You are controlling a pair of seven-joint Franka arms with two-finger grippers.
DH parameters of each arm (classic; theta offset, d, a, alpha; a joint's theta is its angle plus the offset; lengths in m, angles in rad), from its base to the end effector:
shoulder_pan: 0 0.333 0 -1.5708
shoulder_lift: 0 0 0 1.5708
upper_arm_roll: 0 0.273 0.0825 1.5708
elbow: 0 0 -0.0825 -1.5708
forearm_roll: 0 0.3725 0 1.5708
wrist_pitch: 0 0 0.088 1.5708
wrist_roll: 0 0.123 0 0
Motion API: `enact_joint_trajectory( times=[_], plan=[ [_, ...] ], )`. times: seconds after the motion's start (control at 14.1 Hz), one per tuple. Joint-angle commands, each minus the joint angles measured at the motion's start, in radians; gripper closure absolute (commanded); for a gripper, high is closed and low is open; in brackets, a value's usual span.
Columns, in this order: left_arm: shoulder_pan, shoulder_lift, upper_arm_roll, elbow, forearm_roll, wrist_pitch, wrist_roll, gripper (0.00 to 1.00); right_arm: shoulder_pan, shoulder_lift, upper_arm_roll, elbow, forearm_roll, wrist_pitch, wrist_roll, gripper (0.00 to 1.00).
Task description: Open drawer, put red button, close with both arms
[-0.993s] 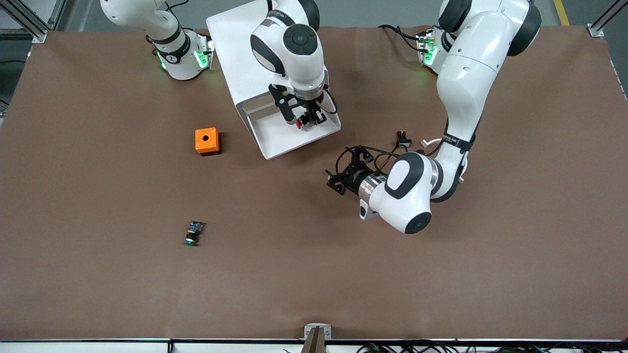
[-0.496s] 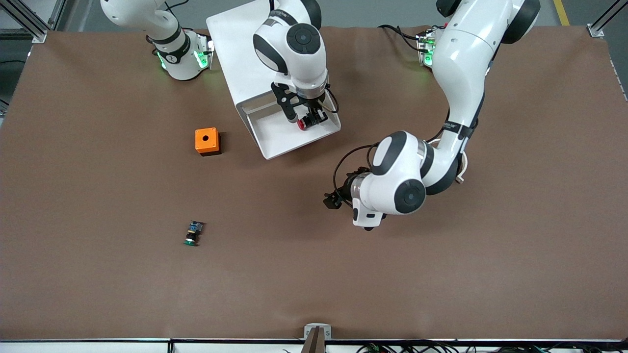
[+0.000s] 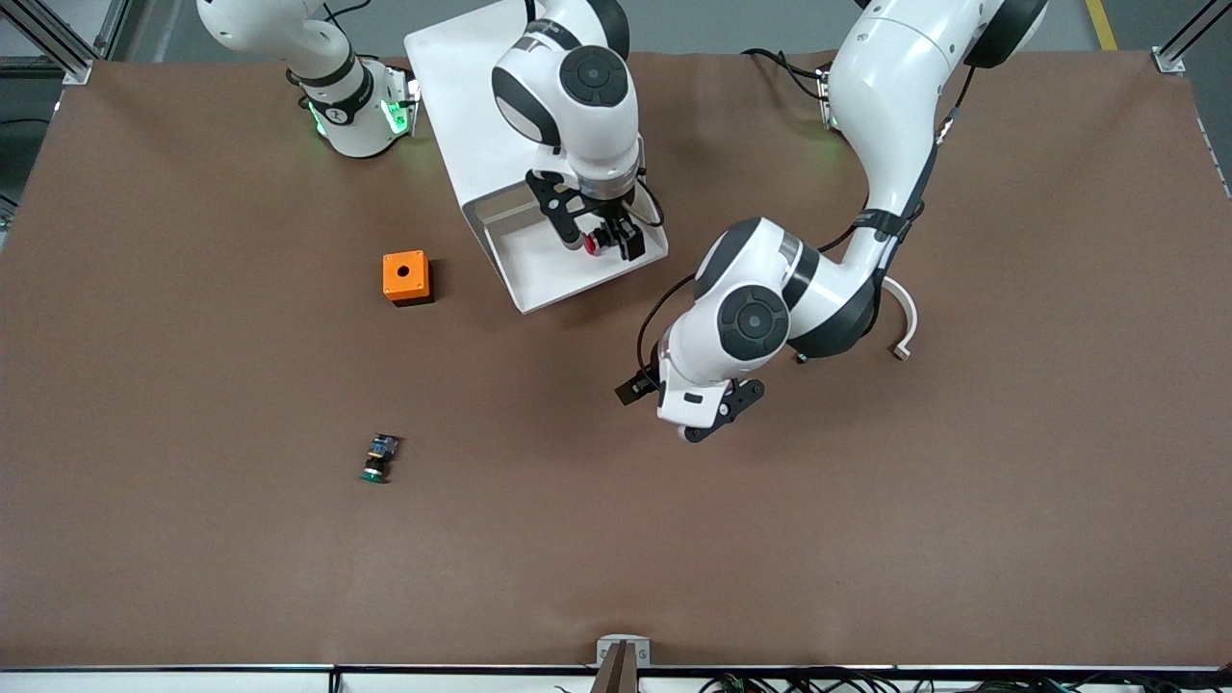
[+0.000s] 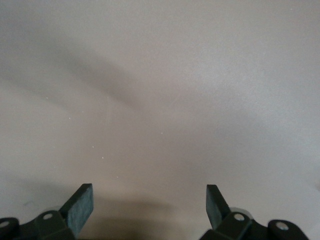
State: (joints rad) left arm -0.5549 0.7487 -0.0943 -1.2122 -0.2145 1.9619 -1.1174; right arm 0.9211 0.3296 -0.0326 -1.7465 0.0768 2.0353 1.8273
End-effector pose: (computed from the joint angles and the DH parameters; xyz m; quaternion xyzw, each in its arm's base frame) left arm 0.5655 -0.4315 0.2930 0.9507 0.2813 -0.0999 0.0845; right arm 0.3830 0.4816 0.3302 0.8834 -0.4673 -0.0323 0.0137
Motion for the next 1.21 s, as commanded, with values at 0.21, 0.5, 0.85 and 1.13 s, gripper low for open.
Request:
enact_joint_trajectory(
  times=[0.21, 0.5, 0.85, 1.13],
  plan=[
    [-0.056, -0.060, 0.002, -0.105, 0.098, 0.070, -0.007, 0.00, -0.230, -0.032, 0.008, 0.177, -0.008, -0.272, -0.478, 0.00],
    [-0.112, -0.080, 0.002, -0.151, 0.102, 0.080, -0.030, 0.00, -0.431, -0.095, 0.008, 0.196, -0.006, -0.360, -0.887, 0.00],
    [-0.183, -0.081, 0.004, -0.162, 0.101, 0.080, -0.062, 0.00, -0.686, -0.152, 0.007, 0.197, -0.005, -0.457, -1.389, 0.00],
    [-0.232, -0.084, 0.010, -0.205, 0.101, 0.081, -0.073, 0.00, -0.830, -0.182, 0.007, 0.197, -0.009, -0.501, -1.595, 0.00]
  ],
)
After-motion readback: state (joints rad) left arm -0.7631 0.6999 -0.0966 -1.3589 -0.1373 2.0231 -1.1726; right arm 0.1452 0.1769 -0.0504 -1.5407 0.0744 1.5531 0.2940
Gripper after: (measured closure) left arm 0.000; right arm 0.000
